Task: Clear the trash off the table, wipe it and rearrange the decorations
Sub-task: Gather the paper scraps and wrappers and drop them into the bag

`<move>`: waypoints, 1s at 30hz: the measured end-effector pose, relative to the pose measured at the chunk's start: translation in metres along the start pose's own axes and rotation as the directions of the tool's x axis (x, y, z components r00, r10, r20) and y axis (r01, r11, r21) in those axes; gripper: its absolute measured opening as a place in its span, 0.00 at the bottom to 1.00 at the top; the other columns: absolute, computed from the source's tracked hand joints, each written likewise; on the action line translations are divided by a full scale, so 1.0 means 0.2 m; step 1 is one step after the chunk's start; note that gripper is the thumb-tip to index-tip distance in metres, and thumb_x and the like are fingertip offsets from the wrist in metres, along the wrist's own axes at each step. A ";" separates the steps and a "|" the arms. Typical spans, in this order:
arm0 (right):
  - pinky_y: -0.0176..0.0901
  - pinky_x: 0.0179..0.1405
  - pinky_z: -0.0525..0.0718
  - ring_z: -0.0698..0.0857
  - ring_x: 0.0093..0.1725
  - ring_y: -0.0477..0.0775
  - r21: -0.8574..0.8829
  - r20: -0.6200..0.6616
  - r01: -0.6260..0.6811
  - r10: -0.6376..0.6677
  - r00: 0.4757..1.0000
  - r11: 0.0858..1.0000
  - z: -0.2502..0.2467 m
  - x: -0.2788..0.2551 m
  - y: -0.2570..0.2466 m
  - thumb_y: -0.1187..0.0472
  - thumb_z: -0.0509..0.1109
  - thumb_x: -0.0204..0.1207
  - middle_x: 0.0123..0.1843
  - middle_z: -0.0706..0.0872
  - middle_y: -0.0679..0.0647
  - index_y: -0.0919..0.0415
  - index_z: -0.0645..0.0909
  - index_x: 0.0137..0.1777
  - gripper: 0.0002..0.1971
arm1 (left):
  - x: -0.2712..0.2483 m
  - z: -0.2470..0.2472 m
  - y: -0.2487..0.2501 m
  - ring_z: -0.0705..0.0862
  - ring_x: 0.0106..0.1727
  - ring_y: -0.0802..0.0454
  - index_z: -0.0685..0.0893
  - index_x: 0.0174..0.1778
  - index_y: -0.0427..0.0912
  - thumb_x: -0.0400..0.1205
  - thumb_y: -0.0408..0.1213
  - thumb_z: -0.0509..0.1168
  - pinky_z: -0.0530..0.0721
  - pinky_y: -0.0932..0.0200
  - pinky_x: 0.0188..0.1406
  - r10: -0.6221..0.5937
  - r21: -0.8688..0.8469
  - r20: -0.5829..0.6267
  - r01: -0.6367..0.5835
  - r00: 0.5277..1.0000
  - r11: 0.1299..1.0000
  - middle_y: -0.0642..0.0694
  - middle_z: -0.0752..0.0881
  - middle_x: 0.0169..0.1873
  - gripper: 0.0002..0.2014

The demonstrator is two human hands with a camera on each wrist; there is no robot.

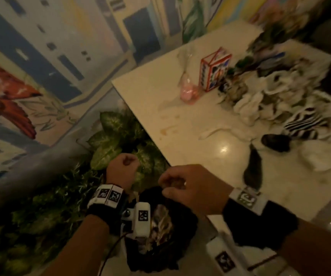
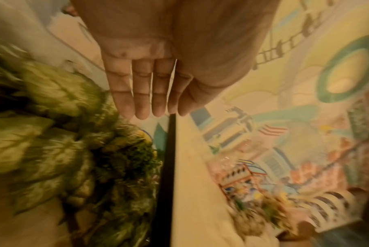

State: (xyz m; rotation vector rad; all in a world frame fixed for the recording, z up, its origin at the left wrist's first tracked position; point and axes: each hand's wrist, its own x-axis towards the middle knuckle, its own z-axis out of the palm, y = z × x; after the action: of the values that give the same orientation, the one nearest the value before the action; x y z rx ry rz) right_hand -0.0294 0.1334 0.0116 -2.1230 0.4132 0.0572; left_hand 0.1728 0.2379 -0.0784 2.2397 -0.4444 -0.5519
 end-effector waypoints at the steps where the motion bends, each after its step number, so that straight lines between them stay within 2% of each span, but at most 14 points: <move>1: 0.38 0.46 0.83 0.85 0.45 0.44 -0.019 -0.025 0.011 -0.011 1.000 1.000 -0.14 -0.06 0.03 0.53 0.72 0.75 0.49 0.89 0.46 0.51 0.84 0.55 0.10 | -0.03 0.04 0.12 0.86 0.44 0.44 0.86 0.43 0.48 0.76 0.37 0.70 0.87 0.50 0.44 0.044 0.011 -0.001 -0.044 0.999 0.999 0.43 0.88 0.41 0.02; 4: 0.29 0.42 0.80 0.84 0.41 0.38 -0.122 -0.054 -0.015 0.009 0.998 0.992 -0.54 -0.19 0.22 0.56 0.73 0.74 0.46 0.88 0.43 0.52 0.86 0.52 0.08 | -0.12 0.21 0.39 0.85 0.45 0.45 0.85 0.46 0.44 0.78 0.35 0.69 0.87 0.50 0.47 0.118 0.010 0.033 -0.118 0.992 0.993 0.44 0.87 0.42 0.03; 8: 0.29 0.44 0.79 0.83 0.44 0.40 -0.316 -0.080 -0.151 0.132 0.988 0.937 -0.97 -0.28 0.51 0.57 0.73 0.74 0.48 0.87 0.45 0.53 0.85 0.52 0.08 | -0.21 0.46 0.63 0.85 0.47 0.46 0.83 0.48 0.48 0.77 0.38 0.71 0.87 0.46 0.52 0.124 0.071 0.111 -0.132 0.986 0.989 0.48 0.86 0.48 0.06; 10: 0.29 0.42 0.77 0.81 0.45 0.42 -0.382 -0.070 -0.223 0.212 0.975 0.897 -1.11 -0.32 0.63 0.56 0.72 0.75 0.53 0.87 0.48 0.54 0.84 0.55 0.10 | -0.24 0.56 0.72 0.83 0.53 0.47 0.82 0.57 0.48 0.76 0.41 0.72 0.83 0.52 0.56 0.142 0.176 0.156 -0.169 0.978 0.970 0.48 0.84 0.57 0.14; 11: 0.33 0.46 0.79 0.82 0.48 0.45 -0.396 -0.062 -0.260 0.257 0.964 0.880 -1.17 -0.33 0.68 0.55 0.72 0.75 0.56 0.86 0.48 0.54 0.84 0.58 0.12 | -0.25 0.60 0.76 0.82 0.60 0.47 0.80 0.63 0.49 0.76 0.42 0.73 0.80 0.54 0.59 0.142 0.221 0.178 -0.180 0.974 0.959 0.48 0.82 0.62 0.20; 13: 0.44 0.58 0.82 0.82 0.58 0.50 -0.400 -0.066 -0.331 0.333 0.941 0.855 -1.27 -0.36 0.75 0.52 0.73 0.74 0.63 0.83 0.49 0.53 0.82 0.61 0.17 | -0.25 0.68 0.81 0.72 0.73 0.46 0.71 0.74 0.52 0.72 0.48 0.76 0.73 0.51 0.71 0.128 0.293 0.247 -0.200 0.961 0.935 0.47 0.73 0.72 0.34; 15: 0.47 0.63 0.79 0.79 0.65 0.54 -0.425 -0.089 -0.374 0.374 0.923 0.824 -1.32 -0.38 0.81 0.50 0.75 0.71 0.69 0.80 0.51 0.52 0.80 0.64 0.21 | -0.23 0.76 0.84 0.58 0.82 0.44 0.59 0.80 0.58 0.65 0.56 0.78 0.61 0.39 0.79 0.091 0.402 0.340 -0.232 0.936 0.886 0.48 0.60 0.81 0.49; 17: 0.47 0.64 0.77 0.77 0.68 0.55 -0.452 -0.109 -0.396 0.391 0.914 0.799 -1.34 -0.39 0.87 0.48 0.76 0.69 0.71 0.78 0.52 0.52 0.79 0.65 0.25 | -0.21 0.84 0.87 0.42 0.84 0.44 0.48 0.81 0.64 0.59 0.62 0.78 0.45 0.30 0.79 0.026 0.531 0.425 -0.273 0.905 0.802 0.50 0.43 0.84 0.60; 19: 0.49 0.64 0.76 0.76 0.67 0.56 -0.491 -0.130 -0.393 0.381 0.915 0.777 -1.34 -0.39 0.92 0.46 0.77 0.68 0.70 0.77 0.53 0.51 0.78 0.66 0.27 | -0.19 0.91 0.91 0.32 0.83 0.43 0.40 0.80 0.67 0.54 0.65 0.79 0.38 0.26 0.76 -0.006 0.599 0.492 -0.333 0.871 0.728 0.51 0.32 0.82 0.66; 22: 0.54 0.72 0.71 0.70 0.73 0.58 -0.559 -0.159 -0.391 0.368 0.916 0.731 -1.32 -0.38 1.00 0.41 0.78 0.63 0.74 0.71 0.55 0.48 0.73 0.71 0.36 | -0.14 0.99 0.95 0.30 0.82 0.40 0.37 0.79 0.67 0.50 0.70 0.77 0.38 0.23 0.75 -0.067 0.624 0.556 -0.363 0.828 0.692 0.50 0.28 0.81 0.69; 25: 0.65 0.77 0.63 0.53 0.82 0.64 -0.630 -0.136 -0.433 0.457 0.879 0.645 -1.34 -0.36 1.07 0.35 0.80 0.54 0.84 0.50 0.54 0.37 0.59 0.78 0.51 | -0.15 1.04 0.96 0.33 0.82 0.38 0.36 0.79 0.67 0.48 0.73 0.75 0.41 0.23 0.76 -0.120 0.654 0.597 -0.395 0.793 0.645 0.49 0.32 0.82 0.70; 28: 0.72 0.77 0.59 0.40 0.83 0.66 -0.693 -0.076 -0.418 0.517 0.852 0.587 -1.34 -0.38 1.13 0.31 0.81 0.46 0.83 0.32 0.51 0.32 0.43 0.79 0.65 | -0.24 1.09 0.94 0.40 0.82 0.34 0.36 0.80 0.63 0.47 0.77 0.72 0.49 0.26 0.77 -0.079 0.709 0.592 -0.472 0.802 0.524 0.48 0.37 0.82 0.71; 30: 0.72 0.79 0.56 0.38 0.83 0.67 -0.711 -0.051 -0.410 0.540 0.840 0.571 -1.32 -0.40 1.14 0.33 0.83 0.45 0.83 0.30 0.52 0.33 0.38 0.80 0.69 | -0.31 1.13 0.93 0.44 0.81 0.33 0.36 0.81 0.60 0.47 0.76 0.73 0.55 0.29 0.76 -0.061 0.724 0.592 -0.496 0.804 0.480 0.47 0.39 0.82 0.72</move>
State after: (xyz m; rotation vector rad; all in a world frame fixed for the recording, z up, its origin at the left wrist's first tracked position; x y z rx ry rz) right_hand -0.2087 -0.1769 -0.0094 -2.6479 0.9859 0.8448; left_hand -0.0220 0.0117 -0.0605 2.8324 -1.6435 -0.9941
